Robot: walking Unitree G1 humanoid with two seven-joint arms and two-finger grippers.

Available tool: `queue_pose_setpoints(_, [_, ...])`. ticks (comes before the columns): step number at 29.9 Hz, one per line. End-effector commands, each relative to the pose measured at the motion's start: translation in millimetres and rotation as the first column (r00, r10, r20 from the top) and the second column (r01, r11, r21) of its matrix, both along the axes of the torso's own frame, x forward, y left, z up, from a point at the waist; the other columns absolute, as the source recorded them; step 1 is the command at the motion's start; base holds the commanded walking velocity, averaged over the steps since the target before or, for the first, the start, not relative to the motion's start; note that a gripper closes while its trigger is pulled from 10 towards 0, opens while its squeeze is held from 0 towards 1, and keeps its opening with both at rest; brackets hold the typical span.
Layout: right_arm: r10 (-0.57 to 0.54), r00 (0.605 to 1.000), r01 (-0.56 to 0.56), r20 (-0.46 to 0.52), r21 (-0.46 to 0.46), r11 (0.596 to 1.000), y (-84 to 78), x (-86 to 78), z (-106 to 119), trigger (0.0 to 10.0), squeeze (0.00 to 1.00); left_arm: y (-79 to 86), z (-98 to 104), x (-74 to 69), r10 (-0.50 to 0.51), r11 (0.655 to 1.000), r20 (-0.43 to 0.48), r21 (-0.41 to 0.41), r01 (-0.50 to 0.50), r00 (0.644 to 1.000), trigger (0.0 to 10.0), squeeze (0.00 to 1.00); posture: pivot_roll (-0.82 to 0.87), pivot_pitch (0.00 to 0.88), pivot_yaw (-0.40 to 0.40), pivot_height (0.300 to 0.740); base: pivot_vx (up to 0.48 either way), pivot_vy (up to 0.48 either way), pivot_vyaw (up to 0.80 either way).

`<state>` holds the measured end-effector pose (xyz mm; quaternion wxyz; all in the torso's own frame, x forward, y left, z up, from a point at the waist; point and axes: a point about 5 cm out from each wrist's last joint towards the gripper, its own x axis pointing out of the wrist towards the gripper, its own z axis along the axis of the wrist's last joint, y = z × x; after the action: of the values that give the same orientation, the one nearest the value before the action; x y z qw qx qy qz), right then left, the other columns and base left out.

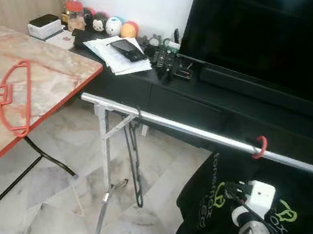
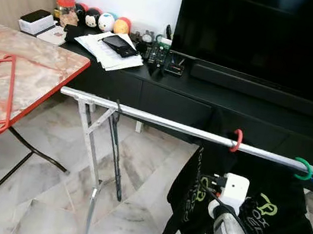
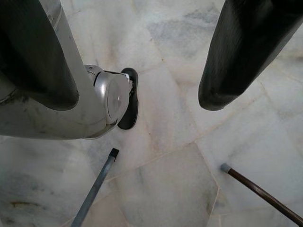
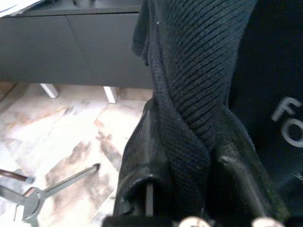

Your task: Hang hanger

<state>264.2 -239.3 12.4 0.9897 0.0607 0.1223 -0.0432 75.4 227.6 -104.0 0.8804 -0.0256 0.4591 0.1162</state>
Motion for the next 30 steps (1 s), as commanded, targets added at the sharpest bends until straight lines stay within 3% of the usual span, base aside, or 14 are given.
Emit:
queue_pose_setpoints(1, [-0.046, 0.984, 0.052, 0.172, -0.029, 0.998, -13.4, 5.6, 26.9, 0.0, 0.00, -3.1, -2.1, -5.4, -0.010, 1.000, -0.023, -0.014, 0.010, 1.000, 10.0, 0.00, 0.02, 0.000, -0.055, 0.740, 0.000, 0.000, 0.00])
queue_pose_setpoints(9, [-0.048, 0.990, 0.054, 0.133, -0.037, 0.998, -23.7, -12.7, 12.4, 0.0, 0.00, -2.4, -1.9, -5.1, -0.018, 1.000, -0.024, -0.011, 0.018, 1.000, 10.0, 0.00, 0.01, 0.000, -0.054, 0.740, 0.000, 0.000, 0.00])
queue_pose_setpoints(11, [-0.062, 0.997, 0.064, 0.050, -0.035, 0.997, -33.2, -26.8, -3.4, 0.0, 0.00, -2.4, -1.8, -4.9, -0.019, 1.000, -0.024, -0.011, 0.019, 1.000, 10.0, 0.00, 0.01, 0.000, -0.054, 0.740, 0.000, 0.000, 0.00])
queue_pose_setpoints(19, [-0.081, 0.989, 0.080, -0.121, -0.018, 0.997, -41.4, -59.0, -33.0, 0.0, 0.00, -3.0, -1.6, -3.7, -0.021, 1.000, -0.019, -0.012, 0.020, 1.000, 10.0, 0.00, 0.01, 0.000, -0.057, 0.740, 0.000, 0.000, 0.00])
queue_pose_setpoints(25, [-0.085, 0.982, 0.084, -0.167, -0.011, 0.996, -43.3, -63.1, -38.9, 0.0, 0.00, -2.9, -1.4, -3.5, -0.015, 1.000, -0.014, -0.010, 0.014, 1.000, 10.0, 0.00, 0.01, 0.000, -0.057, 0.740, 0.000, 0.000, 0.00])
queue_pose_setpoints(27, [-0.096, 0.968, 0.095, -0.230, -0.015, 0.995, -45.7, -69.2, -45.7, 0.0, 0.00, -2.9, -1.5, -3.7, -0.013, 1.000, -0.014, -0.009, 0.013, 1.000, 10.0, 0.00, 0.00, 0.000, -0.061, 0.740, 0.000, 0.000, 0.00])
queue_pose_setpoints(28, [-0.088, 0.943, 0.083, -0.320, -0.028, 0.996, -44.6, -78.6, -55.6, 0.0, 0.00, -3.2, -1.6, -3.9, -0.013, 1.000, -0.015, -0.010, 0.013, 1.000, 10.0, 0.00, 0.01, 0.000, -0.062, 0.740, 0.000, 0.000, 0.00])
queue_pose_setpoints(29, [-0.080, 0.934, 0.074, -0.349, -0.030, 0.997, -43.3, -81.7, -58.9, 3.7, 0.00, -3.3, -1.6, -4.0, -0.013, 1.000, -0.015, -0.011, 0.013, 1.000, 10.0, 0.00, 0.01, 0.000, -0.063, 0.740, 0.000, 0.000, 0.00])
queue_pose_setpoints(30, [-0.080, 0.934, 0.074, -0.349, -0.030, 0.997, -43.3, -81.7, -58.9, 3.7, 0.00, -3.3, -1.6, -4.0, -0.013, 1.000, -0.015, -0.011, 0.013, 1.000, 10.0, 0.00, 0.01, 0.000, -0.063, 0.740, 0.000, 0.000, 0.00])
